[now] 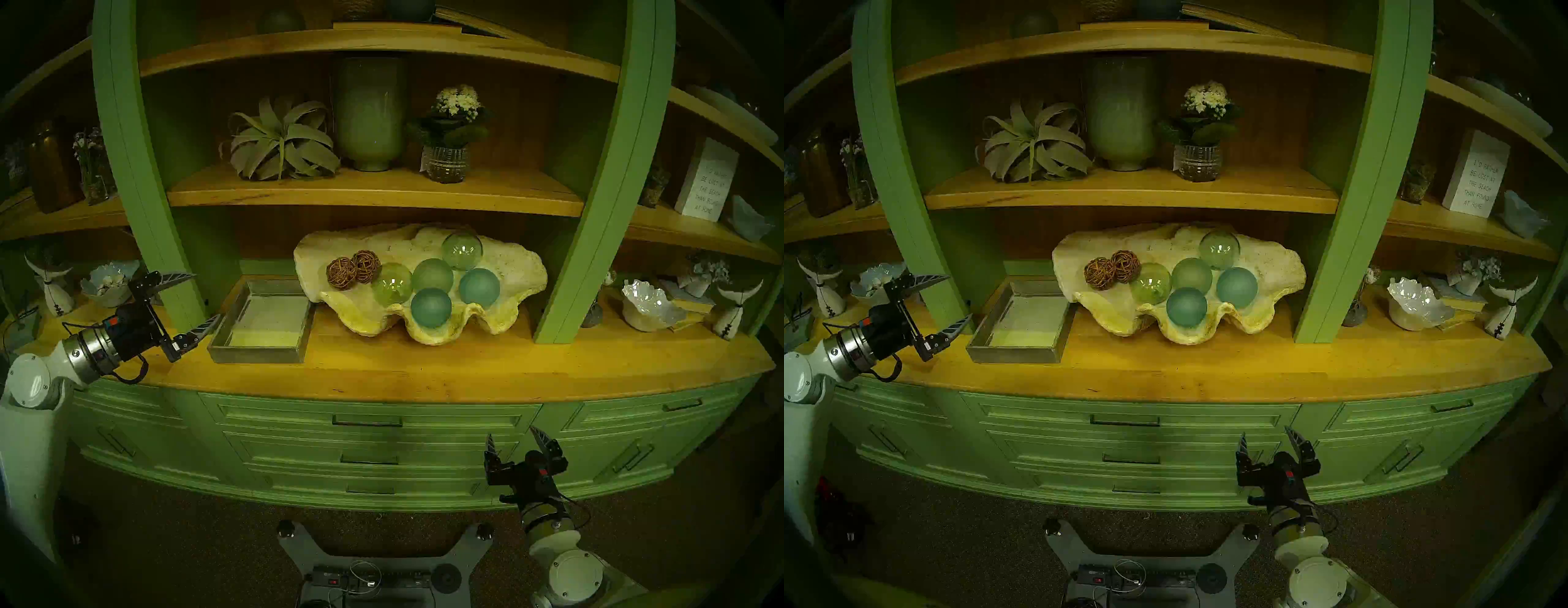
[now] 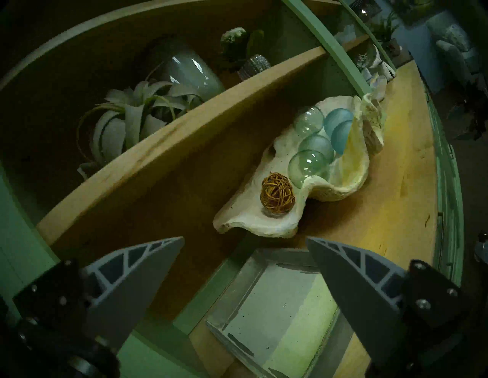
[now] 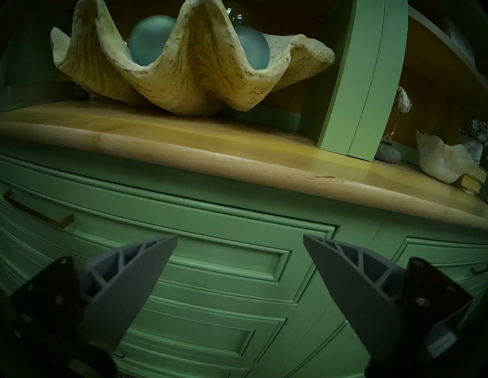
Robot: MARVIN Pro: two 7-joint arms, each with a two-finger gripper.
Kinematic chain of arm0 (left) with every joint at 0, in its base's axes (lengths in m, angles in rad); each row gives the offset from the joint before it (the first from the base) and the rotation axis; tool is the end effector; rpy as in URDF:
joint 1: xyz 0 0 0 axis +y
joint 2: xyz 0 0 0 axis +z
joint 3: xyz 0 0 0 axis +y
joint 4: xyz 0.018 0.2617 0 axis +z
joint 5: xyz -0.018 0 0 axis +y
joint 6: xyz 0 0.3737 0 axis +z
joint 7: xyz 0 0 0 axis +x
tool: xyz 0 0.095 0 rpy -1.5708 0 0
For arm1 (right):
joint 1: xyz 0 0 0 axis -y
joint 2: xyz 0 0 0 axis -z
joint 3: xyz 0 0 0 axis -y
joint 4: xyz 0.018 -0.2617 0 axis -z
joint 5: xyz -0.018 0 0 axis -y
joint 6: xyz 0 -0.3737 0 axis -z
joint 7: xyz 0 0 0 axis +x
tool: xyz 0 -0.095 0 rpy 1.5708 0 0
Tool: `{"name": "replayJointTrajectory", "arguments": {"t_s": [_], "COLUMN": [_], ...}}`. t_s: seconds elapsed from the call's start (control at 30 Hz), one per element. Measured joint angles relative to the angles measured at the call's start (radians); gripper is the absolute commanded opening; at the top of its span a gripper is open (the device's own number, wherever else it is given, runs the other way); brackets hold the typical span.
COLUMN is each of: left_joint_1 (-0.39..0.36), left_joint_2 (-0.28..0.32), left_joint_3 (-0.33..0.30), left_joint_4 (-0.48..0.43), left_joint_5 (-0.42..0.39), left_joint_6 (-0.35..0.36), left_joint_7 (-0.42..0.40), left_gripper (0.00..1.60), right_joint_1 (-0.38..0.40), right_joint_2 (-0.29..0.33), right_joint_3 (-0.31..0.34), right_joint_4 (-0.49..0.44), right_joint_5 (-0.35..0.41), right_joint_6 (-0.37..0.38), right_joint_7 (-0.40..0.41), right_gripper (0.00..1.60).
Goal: Put wooden balls into bowl
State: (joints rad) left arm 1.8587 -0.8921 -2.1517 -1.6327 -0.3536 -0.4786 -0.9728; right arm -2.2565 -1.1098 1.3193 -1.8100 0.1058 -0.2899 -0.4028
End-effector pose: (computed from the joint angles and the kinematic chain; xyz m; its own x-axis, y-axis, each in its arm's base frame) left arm 0.3721 0.2717 -0.1542 -0.3983 -0.5222 0.7541 -0.4464 -0.6079 -0.6567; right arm 0.2469 0.0016 -0.4201 0.1916 0.1817 0.9645 0.0405 -0.9833 0.1772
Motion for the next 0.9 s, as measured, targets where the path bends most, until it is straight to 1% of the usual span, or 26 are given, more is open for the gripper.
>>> {"name": "replayJointTrajectory", "arguments": {"t_s": [0.13, 0.3, 0.43, 0.6, 0.9], "left_joint_1": [0.057, 0.110, 0.133, 0.150, 0.155], "left_joint_2": [-0.054, -0.112, -0.142, -0.165, -0.182], "left_joint_3": [-0.065, -0.108, -0.119, -0.125, -0.128], "left_joint_4": [-0.058, -0.117, -0.141, -0.157, -0.166], "left_joint_5": [-0.010, -0.009, -0.005, -0.001, 0.005], "left_joint_6": [-0.013, -0.014, -0.012, -0.010, -0.004], "left_joint_7": [0.013, 0.034, 0.046, 0.058, 0.066], "left_gripper": [1.60, 1.60, 1.60, 1.60, 1.60], "right_joint_1": [0.000, 0.000, 0.000, 0.000, 0.000], "right_joint_2": [0.000, 0.000, 0.000, 0.001, 0.001], "right_joint_3": [0.000, 0.000, 0.001, 0.001, 0.001], "right_joint_4": [-0.002, -0.004, -0.006, -0.008, -0.009], "right_joint_5": [0.000, 0.001, 0.001, 0.001, 0.001], "right_joint_6": [0.000, 0.000, 0.000, 0.000, 0.001], "right_joint_7": [0.000, 0.000, 0.000, 0.000, 0.000], "right_gripper": [1.60, 1.60, 1.60, 1.60, 1.60]}}
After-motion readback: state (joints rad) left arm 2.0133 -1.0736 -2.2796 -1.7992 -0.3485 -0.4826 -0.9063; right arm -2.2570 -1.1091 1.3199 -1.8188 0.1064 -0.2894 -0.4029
